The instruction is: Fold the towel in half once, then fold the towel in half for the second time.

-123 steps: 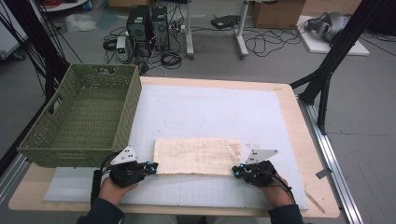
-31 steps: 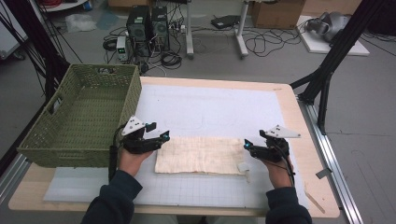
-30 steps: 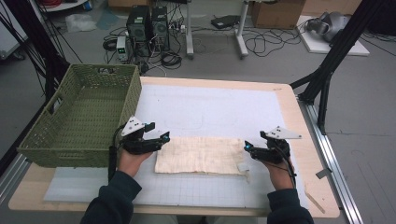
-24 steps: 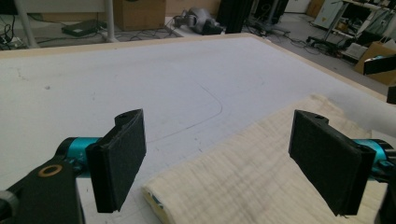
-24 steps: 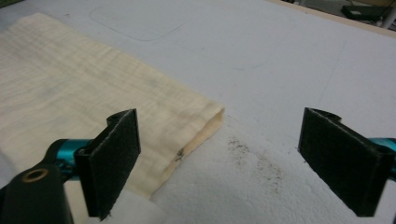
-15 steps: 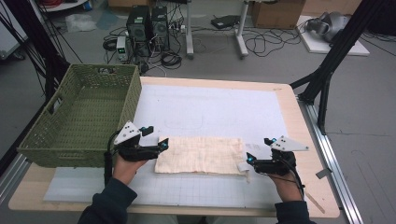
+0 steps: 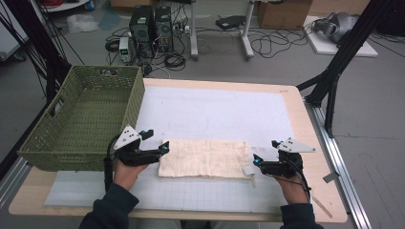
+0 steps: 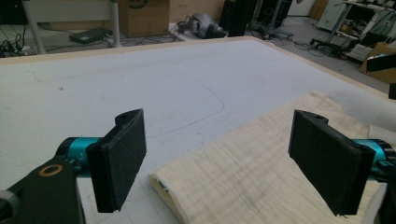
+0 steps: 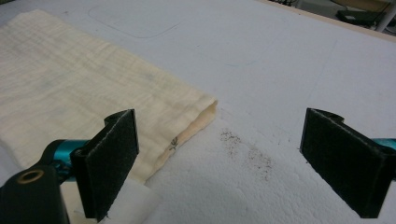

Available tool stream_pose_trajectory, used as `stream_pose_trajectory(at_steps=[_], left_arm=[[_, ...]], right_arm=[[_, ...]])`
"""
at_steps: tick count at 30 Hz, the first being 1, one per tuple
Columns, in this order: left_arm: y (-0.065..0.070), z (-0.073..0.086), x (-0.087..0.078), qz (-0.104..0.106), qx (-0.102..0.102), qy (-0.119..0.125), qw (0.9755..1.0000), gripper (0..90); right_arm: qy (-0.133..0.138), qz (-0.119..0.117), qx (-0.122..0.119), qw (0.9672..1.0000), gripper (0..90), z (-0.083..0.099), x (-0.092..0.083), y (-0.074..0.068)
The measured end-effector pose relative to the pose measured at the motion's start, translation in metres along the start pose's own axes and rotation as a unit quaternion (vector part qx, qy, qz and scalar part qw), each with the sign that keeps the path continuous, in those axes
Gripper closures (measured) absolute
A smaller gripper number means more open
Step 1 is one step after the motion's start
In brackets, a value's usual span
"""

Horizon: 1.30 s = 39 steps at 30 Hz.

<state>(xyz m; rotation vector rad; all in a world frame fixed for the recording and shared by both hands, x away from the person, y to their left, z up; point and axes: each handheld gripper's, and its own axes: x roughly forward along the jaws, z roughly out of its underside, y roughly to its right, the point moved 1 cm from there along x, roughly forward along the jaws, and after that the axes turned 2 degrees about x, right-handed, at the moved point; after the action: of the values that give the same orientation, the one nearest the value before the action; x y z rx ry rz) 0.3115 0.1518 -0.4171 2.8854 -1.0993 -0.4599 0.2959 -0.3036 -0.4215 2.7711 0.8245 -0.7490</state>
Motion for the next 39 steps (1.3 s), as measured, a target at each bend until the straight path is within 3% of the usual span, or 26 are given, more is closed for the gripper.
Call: stream_pose_trajectory(at_steps=[7, 22, 29, 32, 37, 39], left_arm=[[0.001, 0.001, 0.000, 0.003, 0.004, -0.003, 1.0000, 19.8], [-0.004, 0.002, 0.006, 0.005, -0.013, -0.008, 0.9999, 20.0], [-0.010, 0.002, 0.020, 0.012, -0.009, -0.033, 0.9993, 21.1], [-0.013, -0.002, 0.029, 0.011, -0.002, -0.038, 0.9992, 28.1], [-0.017, -0.001, 0.042, -0.002, 0.003, -0.070, 0.9975, 30.1], [-0.019, 0.001, 0.046, -0.015, 0.009, -0.079, 0.9967, 34.7]], right_arm=[[-0.003, -0.004, -0.004, 1.0000, 11.0, -0.001, 0.002, -0.002], [-0.006, 0.001, -0.003, 1.0000, 11.0, 0.002, 0.001, -0.001], [-0.004, 0.001, 0.002, 1.0000, 11.0, 0.003, -0.001, -0.001], [-0.007, -0.001, 0.000, 1.0000, 11.0, 0.003, 0.000, -0.002], [-0.008, -0.005, -0.002, 1.0000, 11.0, 0.003, 0.002, -0.004], [-0.009, -0.007, -0.002, 0.9999, 11.0, 0.003, 0.001, -0.005]])
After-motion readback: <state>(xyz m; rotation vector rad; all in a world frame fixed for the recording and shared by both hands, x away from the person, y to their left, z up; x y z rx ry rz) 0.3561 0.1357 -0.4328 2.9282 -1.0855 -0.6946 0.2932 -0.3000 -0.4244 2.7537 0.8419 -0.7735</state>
